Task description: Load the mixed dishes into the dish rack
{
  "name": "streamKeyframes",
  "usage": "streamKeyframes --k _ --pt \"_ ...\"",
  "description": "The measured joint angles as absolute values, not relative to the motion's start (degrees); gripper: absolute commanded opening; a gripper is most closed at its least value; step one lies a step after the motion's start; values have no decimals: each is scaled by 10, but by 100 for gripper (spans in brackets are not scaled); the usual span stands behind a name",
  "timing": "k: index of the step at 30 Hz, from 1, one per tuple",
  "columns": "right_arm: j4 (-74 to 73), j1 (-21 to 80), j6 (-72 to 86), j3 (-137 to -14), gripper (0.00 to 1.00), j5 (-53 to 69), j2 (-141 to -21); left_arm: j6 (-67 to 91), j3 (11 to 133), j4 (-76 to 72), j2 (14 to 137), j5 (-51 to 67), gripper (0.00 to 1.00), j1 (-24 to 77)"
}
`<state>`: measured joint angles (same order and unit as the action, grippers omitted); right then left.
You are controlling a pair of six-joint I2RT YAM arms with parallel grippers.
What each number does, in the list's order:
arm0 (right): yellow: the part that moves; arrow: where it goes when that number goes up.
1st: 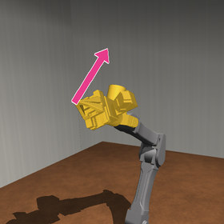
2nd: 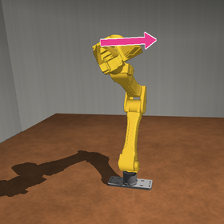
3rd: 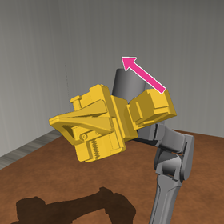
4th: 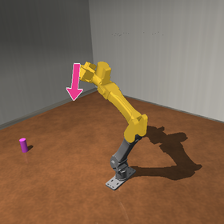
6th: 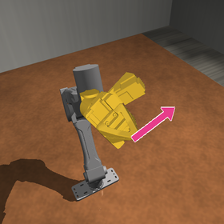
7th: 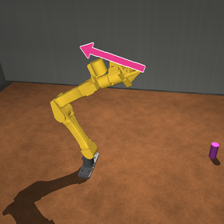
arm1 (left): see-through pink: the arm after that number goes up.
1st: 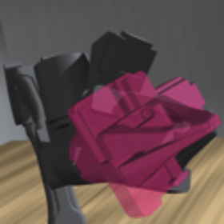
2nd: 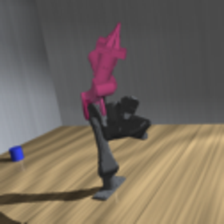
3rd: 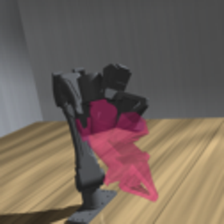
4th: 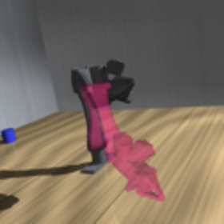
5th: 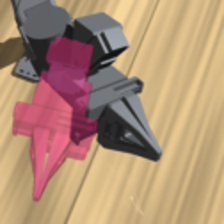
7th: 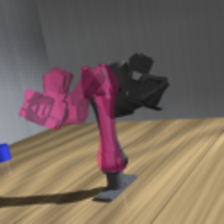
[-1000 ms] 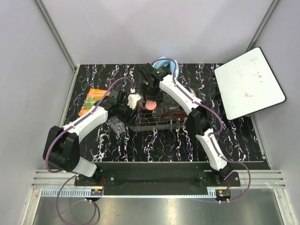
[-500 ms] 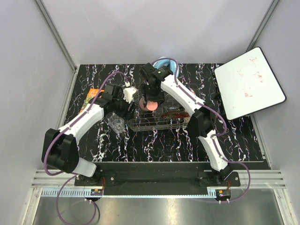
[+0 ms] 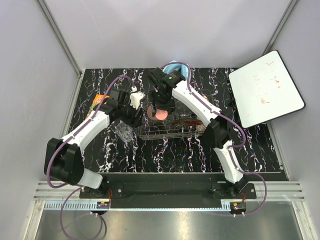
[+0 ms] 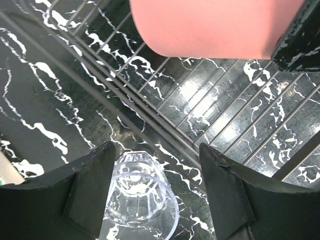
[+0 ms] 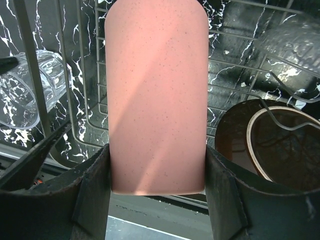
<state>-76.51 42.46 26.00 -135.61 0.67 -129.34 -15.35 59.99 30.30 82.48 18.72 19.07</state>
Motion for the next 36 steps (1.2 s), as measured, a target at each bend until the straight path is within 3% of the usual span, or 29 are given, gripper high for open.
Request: streamKeyframes --k 8,13,17,18,20,21,25,29,32,36 --pt "-765 424 260 -1370 0 15 -1327 -151 600 302 787 187 80 157" --pt "-770 425 261 -1387 9 31 -1342 -150 600 300 774 189 82 130" --pt "-770 425 262 -1402 24 34 -1352 -150 598 299 771 192 84 118" --pt "-770 425 262 -1403 35 37 -1353 -150 597 299 770 192 85 117" --pt "-770 425 262 -1409 46 40 -1356 -150 595 300 768 194 86 114" --pt "-770 425 262 -1411 60 41 -1358 -150 594 300 768 195 87 113" --pt "-768 425 262 -1419 80 41 -1363 -150 594 300 763 201 87 108" --pt "-765 425 264 -1432 86 40 -1375 -150 594 299 761 206 88 107" --pt "-764 425 265 -1446 100 40 -1385 -150 589 299 761 209 89 106" --pt "-761 424 268 -1475 100 41 -1397 -150 584 301 759 212 89 106"
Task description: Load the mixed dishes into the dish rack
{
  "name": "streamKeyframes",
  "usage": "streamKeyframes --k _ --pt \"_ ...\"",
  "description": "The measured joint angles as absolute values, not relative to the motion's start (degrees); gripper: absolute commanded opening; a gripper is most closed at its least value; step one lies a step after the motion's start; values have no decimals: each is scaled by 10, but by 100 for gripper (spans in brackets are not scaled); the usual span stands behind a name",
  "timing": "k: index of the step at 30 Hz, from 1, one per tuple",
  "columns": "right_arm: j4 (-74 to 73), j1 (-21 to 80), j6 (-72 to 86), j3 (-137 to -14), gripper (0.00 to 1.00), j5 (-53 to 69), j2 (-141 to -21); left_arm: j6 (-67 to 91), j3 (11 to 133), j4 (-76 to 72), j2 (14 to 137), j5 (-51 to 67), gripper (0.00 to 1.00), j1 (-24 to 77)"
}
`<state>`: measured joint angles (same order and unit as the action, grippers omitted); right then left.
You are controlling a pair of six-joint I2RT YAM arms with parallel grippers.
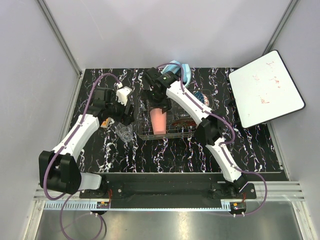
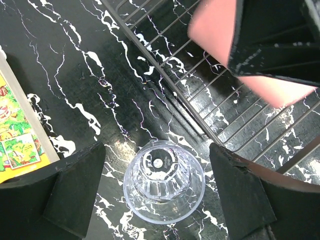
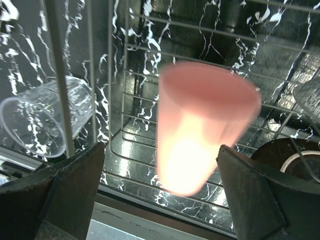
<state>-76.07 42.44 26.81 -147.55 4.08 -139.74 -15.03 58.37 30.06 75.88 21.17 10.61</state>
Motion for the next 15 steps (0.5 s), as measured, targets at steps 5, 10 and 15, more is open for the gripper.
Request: streamKeyframes --k 5,10,15 --pt "-760 420 270 -1499 96 41 -1399 -150 583 300 757 214 89 105" --pt "-752 409 267 -1497 92 36 -1399 -150 575 301 757 217 90 105" --pt "-742 405 239 -1479 91 12 -1399 -150 575 300 757 217 90 105"
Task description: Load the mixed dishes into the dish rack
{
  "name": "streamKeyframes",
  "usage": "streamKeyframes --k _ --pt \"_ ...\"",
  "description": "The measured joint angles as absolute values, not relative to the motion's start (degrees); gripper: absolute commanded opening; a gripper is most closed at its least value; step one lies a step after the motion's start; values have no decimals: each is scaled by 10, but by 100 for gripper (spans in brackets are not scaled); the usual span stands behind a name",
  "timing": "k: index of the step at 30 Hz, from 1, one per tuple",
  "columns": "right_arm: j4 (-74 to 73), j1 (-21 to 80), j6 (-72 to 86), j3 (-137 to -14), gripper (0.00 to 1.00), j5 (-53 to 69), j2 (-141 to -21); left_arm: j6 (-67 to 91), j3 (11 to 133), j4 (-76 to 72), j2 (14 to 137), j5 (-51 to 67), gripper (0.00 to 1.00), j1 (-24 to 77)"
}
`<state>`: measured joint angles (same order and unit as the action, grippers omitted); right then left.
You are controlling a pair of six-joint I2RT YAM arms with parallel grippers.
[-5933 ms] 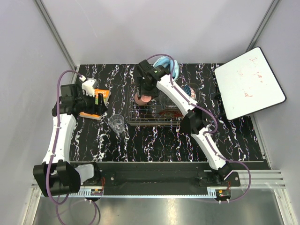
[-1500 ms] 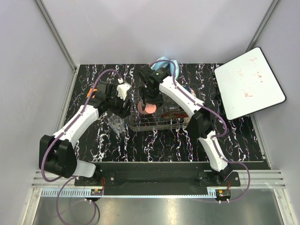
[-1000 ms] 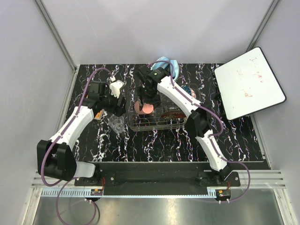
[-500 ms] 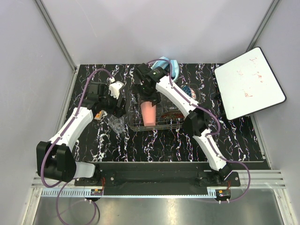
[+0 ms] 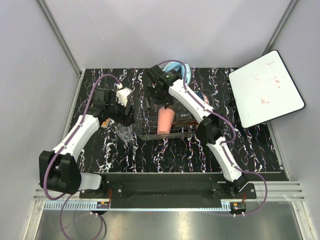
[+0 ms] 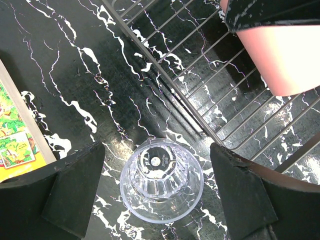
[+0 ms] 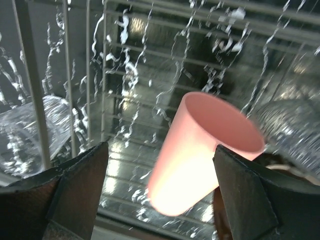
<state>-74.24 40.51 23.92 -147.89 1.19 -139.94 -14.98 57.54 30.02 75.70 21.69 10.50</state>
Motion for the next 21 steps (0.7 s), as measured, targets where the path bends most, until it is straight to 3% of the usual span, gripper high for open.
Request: streamKeyframes --k 13,18,21 --pt "-708 404 162 -1472 87 -35 -1399 -150 569 299 754 216 90 105" --pt "-701 399 158 -1467 65 -29 -1399 -150 566 298 754 216 90 104" --pt "-700 396 157 -1447 63 -19 -1399 -150 566 298 754 216 90 104"
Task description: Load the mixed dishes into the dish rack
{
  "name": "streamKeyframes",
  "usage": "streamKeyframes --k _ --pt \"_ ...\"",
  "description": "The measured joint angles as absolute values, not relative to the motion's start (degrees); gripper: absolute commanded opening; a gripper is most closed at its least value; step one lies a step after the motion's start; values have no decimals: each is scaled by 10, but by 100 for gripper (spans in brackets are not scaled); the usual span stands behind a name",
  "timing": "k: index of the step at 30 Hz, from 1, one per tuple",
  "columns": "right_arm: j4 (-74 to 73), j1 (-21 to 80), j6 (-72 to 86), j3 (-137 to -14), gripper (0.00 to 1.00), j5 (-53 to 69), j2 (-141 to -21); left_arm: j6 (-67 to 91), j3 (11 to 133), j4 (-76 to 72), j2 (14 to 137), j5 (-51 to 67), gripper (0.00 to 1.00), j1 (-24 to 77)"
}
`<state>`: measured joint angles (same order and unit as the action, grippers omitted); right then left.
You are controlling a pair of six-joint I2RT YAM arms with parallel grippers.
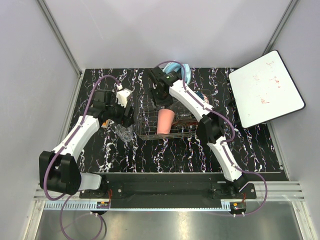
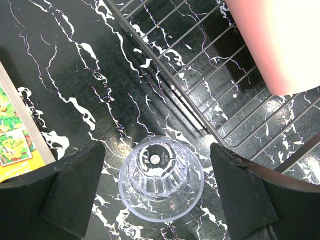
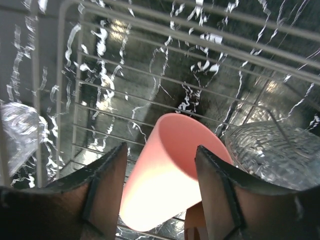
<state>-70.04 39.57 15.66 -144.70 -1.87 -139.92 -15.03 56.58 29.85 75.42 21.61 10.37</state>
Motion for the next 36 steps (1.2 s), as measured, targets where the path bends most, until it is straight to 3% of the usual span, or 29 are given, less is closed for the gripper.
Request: streamKeyframes --k 5,9,10,14,30,36 --pt "-693 394 152 -1404 59 -5 -1399 -150 566 298 754 216 90 101" --pt "-679 390 147 -1389 35 3 -1395 -150 566 299 754 213 90 100" --pt "-674 390 146 -1383 21 6 -1393 -150 566 298 753 212 90 101" --pt "-663 387 146 -1359 0 9 -1379 -151 566 298 749 211 90 101" --pt "-679 374 175 -1341 0 56 -1348 -152 566 298 738 203 90 101" --pt "-687 370 200 -1367 0 96 -1319 -145 582 308 731 193 99 98"
